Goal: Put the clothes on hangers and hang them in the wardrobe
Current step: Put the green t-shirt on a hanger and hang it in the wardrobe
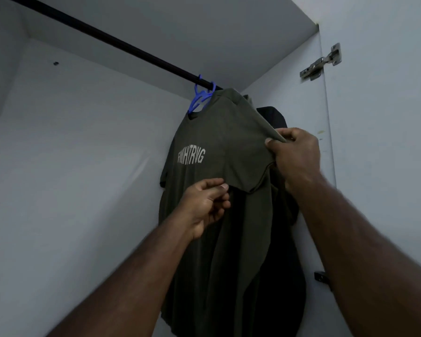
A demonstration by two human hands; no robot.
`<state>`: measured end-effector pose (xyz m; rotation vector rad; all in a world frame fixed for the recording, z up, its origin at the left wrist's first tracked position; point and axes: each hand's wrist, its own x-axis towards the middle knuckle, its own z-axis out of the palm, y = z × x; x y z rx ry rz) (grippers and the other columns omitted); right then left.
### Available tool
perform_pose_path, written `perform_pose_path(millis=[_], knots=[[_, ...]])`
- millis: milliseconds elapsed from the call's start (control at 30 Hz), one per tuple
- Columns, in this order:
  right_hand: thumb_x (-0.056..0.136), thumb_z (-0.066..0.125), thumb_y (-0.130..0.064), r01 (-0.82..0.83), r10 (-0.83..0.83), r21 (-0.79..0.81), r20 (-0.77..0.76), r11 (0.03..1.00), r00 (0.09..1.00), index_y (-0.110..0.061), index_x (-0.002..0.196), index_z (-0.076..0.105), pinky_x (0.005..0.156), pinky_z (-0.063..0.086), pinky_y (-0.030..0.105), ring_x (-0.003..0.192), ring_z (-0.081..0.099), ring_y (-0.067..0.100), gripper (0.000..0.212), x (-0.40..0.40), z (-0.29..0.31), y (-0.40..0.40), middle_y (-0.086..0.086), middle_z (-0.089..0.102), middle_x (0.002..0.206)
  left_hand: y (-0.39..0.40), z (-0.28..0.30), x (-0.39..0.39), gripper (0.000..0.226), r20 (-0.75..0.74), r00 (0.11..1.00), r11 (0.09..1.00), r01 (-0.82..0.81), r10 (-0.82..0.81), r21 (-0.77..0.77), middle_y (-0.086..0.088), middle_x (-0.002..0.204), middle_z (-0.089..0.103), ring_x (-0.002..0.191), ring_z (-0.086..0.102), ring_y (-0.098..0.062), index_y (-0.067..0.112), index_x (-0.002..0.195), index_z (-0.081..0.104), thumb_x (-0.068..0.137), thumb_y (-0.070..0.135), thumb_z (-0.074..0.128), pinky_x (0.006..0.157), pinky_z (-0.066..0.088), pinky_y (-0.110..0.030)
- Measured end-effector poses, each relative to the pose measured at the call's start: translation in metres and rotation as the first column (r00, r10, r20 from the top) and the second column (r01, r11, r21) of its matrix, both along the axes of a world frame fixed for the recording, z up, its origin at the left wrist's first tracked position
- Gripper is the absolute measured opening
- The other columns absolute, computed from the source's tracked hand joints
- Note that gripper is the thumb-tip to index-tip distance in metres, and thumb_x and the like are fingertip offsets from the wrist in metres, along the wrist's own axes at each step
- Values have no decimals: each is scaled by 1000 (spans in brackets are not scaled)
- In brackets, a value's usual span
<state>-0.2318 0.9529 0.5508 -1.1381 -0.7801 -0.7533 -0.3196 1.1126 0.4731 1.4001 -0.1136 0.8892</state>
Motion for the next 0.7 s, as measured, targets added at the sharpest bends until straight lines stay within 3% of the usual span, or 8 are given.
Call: perform_pose_path(millis=[133,233,333,400,500,700], knots=[[83,75,-26,140,-140,7,5,990,990,-26,110,67,89,57,36,93,66,13,28,7,-2,-26,-13,65,90,-14,-9,11,16,-21,998,994,-53,55,91,0,77,70,61,63,-10,17,112,67,96,18,66,55,48,-22],[85,74,-26,249,-245,-54,69,967,967,-20,131,57,89,46,27,107,59,15,49,8,-11,-31,-4,63,111,-11,-16,14,11,67,975,971,-217,211,101,-1,81,68,62,61,-8,16,105,70,98,17,63,56,47,-21],[88,66,-24,416,-404,-12,212,909,890,-19,134,54,92,38,28,122,49,22,48,-3,-17,-28,2,58,128,2,-23,15,10,121,919,906,-392,376,159,5,92,70,78,65,-7,21,104,71,97,21,64,66,51,-22],[88,64,-24,436,-418,4,294,900,859,-18,131,57,95,44,34,120,50,24,44,-11,-19,-23,3,59,127,13,-28,15,10,163,874,849,-485,459,208,9,101,69,93,65,-7,25,106,68,96,24,65,77,52,-24],[87,64,-26,476,-417,-62,394,877,819,-19,128,59,96,49,43,119,51,23,42,-23,-26,-10,4,60,126,26,-33,16,14,255,811,780,-581,527,232,10,105,65,98,61,-2,27,109,64,96,25,65,78,48,-19],[92,63,-28,585,-433,-224,483,779,761,-20,135,54,96,44,37,129,45,24,44,-32,-40,20,4,52,138,55,-37,22,26,335,731,652,-682,594,331,8,121,57,110,56,-7,27,119,61,94,30,67,94,48,-29]])
